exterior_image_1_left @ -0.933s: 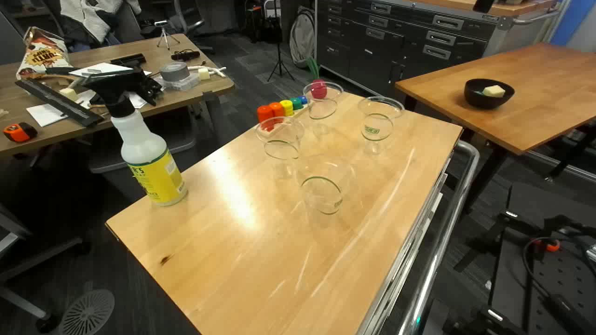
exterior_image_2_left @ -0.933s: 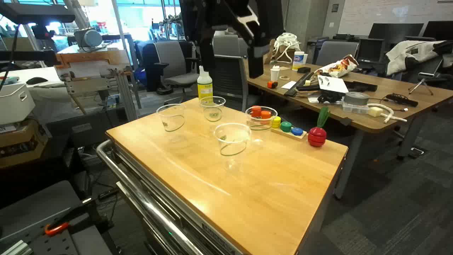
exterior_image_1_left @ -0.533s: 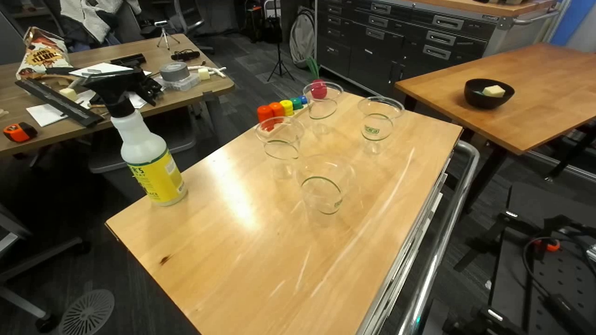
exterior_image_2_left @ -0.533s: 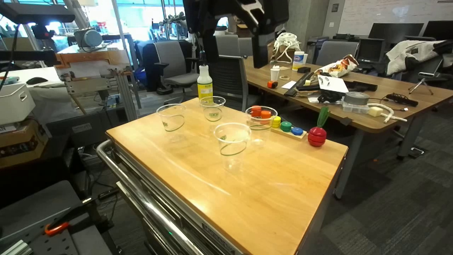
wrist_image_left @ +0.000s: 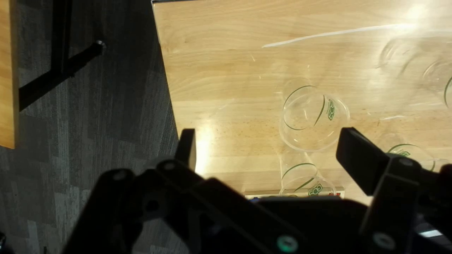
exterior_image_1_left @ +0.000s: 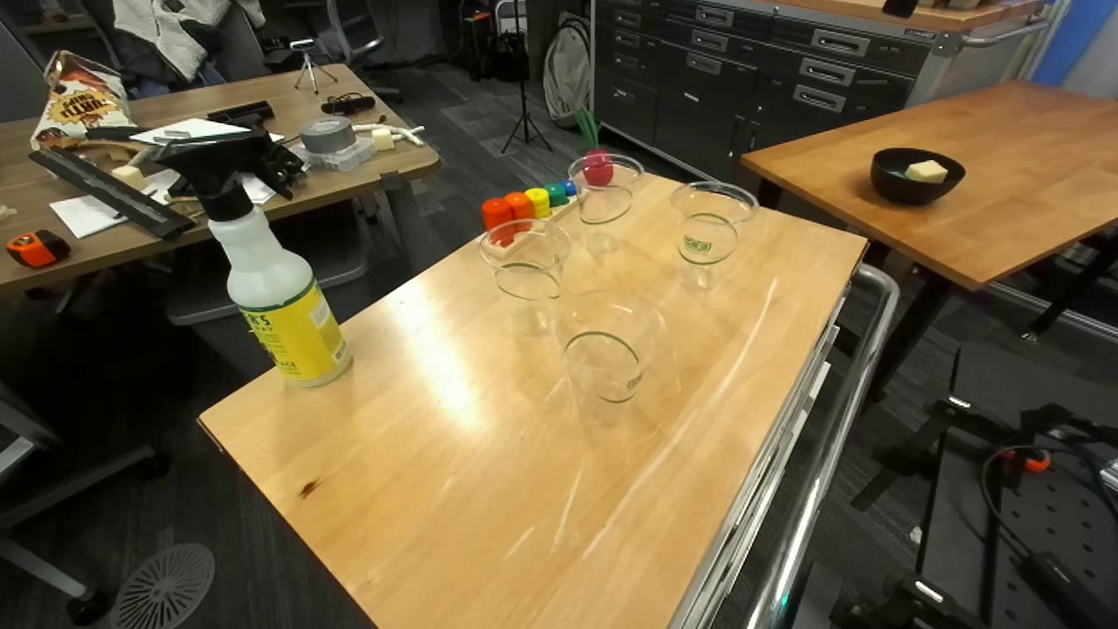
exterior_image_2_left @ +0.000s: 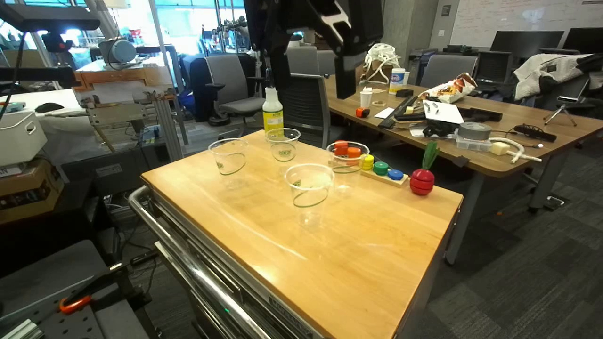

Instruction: Pick up all the cups on the table and stack them up together.

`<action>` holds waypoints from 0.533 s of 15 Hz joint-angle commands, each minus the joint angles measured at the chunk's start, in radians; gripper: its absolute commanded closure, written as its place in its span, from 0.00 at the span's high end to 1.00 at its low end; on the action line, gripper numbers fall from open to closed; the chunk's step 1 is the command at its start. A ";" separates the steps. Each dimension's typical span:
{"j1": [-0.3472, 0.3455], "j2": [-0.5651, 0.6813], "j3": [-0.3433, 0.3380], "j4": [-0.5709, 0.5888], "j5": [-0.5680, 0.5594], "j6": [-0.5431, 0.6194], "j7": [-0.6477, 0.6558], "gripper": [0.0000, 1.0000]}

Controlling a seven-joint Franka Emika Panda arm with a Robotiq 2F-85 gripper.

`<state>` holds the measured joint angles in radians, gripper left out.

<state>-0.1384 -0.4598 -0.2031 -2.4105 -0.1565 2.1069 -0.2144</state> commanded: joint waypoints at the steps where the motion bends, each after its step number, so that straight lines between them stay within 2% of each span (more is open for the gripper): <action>1: -0.002 0.100 0.014 0.064 0.001 -0.012 0.023 1.00; 8: 0.028 0.316 0.038 0.106 0.046 0.001 0.011 1.00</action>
<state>-0.1253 -0.2378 -0.1810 -2.3487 -0.1432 2.1052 -0.2084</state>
